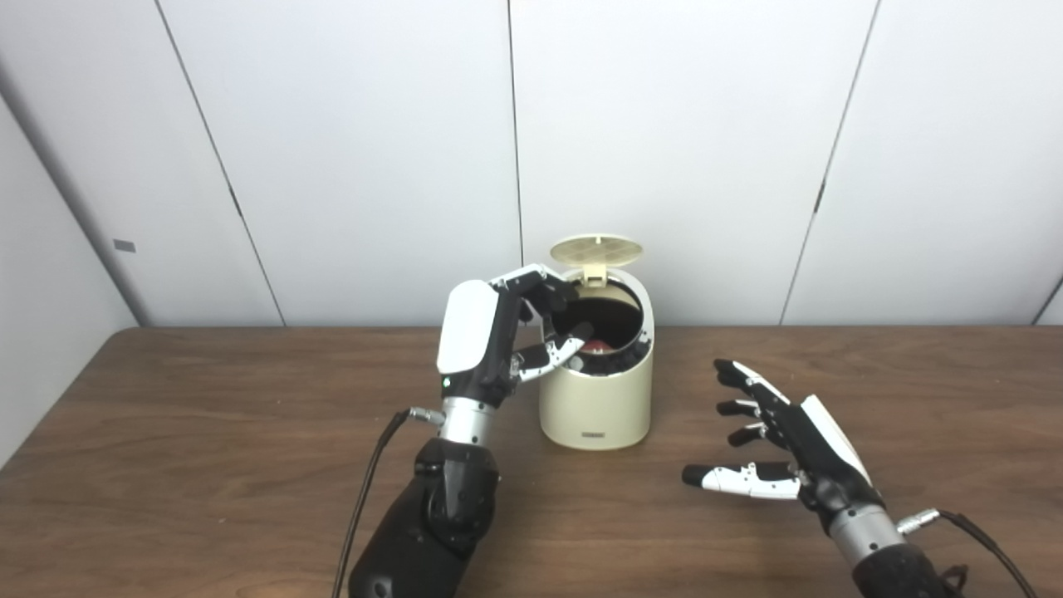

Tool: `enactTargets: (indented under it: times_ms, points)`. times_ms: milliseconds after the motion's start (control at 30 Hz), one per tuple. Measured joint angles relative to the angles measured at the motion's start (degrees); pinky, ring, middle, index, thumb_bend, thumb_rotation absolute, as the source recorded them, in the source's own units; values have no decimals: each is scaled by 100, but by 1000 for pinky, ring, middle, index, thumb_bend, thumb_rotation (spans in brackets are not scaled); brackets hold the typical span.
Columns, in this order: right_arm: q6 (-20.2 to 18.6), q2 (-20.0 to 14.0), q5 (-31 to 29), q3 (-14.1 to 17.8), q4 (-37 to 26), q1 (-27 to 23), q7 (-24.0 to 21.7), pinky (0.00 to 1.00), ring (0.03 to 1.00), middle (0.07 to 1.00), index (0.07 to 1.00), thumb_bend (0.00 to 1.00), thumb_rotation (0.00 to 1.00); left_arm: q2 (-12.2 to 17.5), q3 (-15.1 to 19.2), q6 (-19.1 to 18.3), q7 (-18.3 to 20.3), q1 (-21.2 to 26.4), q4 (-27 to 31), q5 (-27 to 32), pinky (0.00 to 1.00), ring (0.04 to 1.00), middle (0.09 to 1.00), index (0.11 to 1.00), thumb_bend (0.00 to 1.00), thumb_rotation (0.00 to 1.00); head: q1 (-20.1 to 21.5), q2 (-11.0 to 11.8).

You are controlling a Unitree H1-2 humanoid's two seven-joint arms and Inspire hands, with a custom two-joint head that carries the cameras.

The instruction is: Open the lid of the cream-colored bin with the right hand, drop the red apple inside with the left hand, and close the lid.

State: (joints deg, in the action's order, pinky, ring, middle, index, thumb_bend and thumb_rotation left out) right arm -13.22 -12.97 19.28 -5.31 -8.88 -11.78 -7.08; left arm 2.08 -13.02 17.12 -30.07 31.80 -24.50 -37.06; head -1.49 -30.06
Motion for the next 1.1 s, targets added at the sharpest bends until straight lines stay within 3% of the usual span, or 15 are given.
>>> enactTargets:
  times_ms: [167,267,333,400,433,500,600,767,967,1100]
  points:
    - [36,-2,2,4,23,10,5,652,804,864,876,836,269,-44,203,260,-387,-55,-129,42,389,492,487,498,518,0,0,0]
    - [36,-3,4,9,23,22,6,650,799,861,873,834,266,-49,368,409,-329,-163,-72,384,396,517,498,491,517,0,-9,0]
    - [47,-4,4,9,28,30,6,655,797,857,871,834,262,-61,487,435,-74,-304,110,833,410,562,506,489,516,0,-9,0]
    - [72,-7,-3,16,56,38,6,655,786,856,871,831,255,-58,595,444,356,-471,423,1497,476,640,672,496,510,54,-17,-17]
    - [95,-10,-9,23,80,44,6,658,786,855,872,830,257,-54,634,440,580,-550,577,1807,509,672,710,497,509,62,-26,-17]
    - [126,-14,-10,25,108,56,5,668,793,853,873,830,269,-44,716,393,997,-687,870,2365,585,729,766,718,631,145,-44,-26]
    - [185,-16,-11,29,109,58,6,671,793,851,873,829,269,13,883,156,1542,-883,1322,3048,641,763,804,811,656,195,-61,-18]
    - [202,-25,-2,41,112,58,5,670,811,868,879,828,277,118,1219,-165,2111,-1257,1717,3825,611,764,813,825,748,304,-79,-17]
    - [208,-86,-93,112,114,24,4,659,826,897,890,827,275,236,1412,-713,2800,-1762,2032,4740,608,743,795,822,741,238,-70,26]
    - [211,-95,-158,144,112,-87,4,671,820,888,888,826,311,270,1381,-809,3024,-2076,2125,4712,556,695,767,783,711,193,-70,26]
